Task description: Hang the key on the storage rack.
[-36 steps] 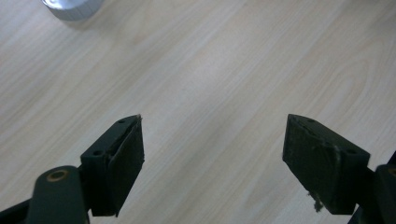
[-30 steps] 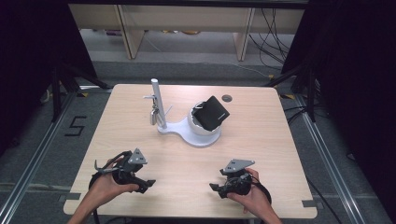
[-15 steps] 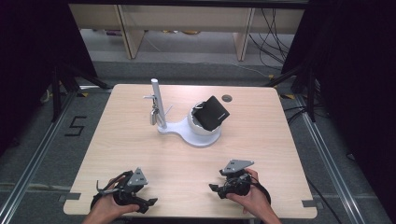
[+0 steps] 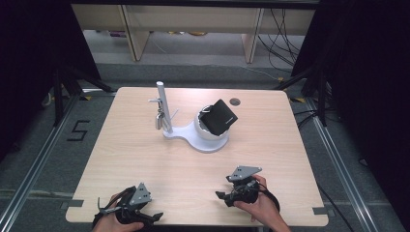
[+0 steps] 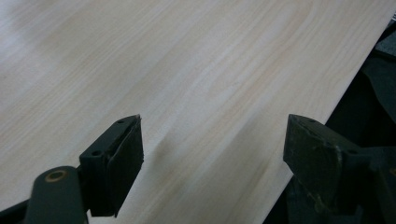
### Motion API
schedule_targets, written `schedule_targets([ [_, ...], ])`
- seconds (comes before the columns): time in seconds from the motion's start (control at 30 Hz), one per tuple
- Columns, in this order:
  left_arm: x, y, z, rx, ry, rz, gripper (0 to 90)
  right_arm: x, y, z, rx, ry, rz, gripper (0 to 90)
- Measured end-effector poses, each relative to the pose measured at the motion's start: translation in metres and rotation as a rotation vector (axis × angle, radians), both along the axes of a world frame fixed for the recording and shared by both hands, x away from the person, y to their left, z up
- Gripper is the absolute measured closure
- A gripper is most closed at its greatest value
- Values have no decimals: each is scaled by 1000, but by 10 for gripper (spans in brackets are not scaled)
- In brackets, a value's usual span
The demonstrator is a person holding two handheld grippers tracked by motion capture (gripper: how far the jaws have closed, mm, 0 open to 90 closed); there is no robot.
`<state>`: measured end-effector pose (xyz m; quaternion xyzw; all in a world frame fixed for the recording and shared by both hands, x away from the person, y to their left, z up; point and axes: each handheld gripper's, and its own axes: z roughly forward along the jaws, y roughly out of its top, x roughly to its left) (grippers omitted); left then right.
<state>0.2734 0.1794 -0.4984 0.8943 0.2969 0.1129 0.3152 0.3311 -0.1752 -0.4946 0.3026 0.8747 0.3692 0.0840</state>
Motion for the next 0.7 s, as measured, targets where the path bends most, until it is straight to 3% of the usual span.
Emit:
schedule_targets([
  [0.13,0,0,-1,-3,-4,19,197,1,2,-2,15,-26,6,312],
  [0.17,1,1,-1,-2,-10,14,197,1,2,-2,12,-26,7,311],
  [0.2,1,1,-2,-9,14,22,197,1,2,-2,14,-14,9,311],
  [0.27,1,2,-2,-4,-5,20,197,0,2,-2,12,-22,6,311],
  [0.53,2,3,-4,-7,6,31,197,1,2,-2,14,-11,15,308],
  [0.57,3,3,-4,0,-10,27,197,1,1,-1,0,1,24,308],
  [0.7,3,3,-6,-11,-3,39,197,0,3,-2,8,-9,2,305],
])
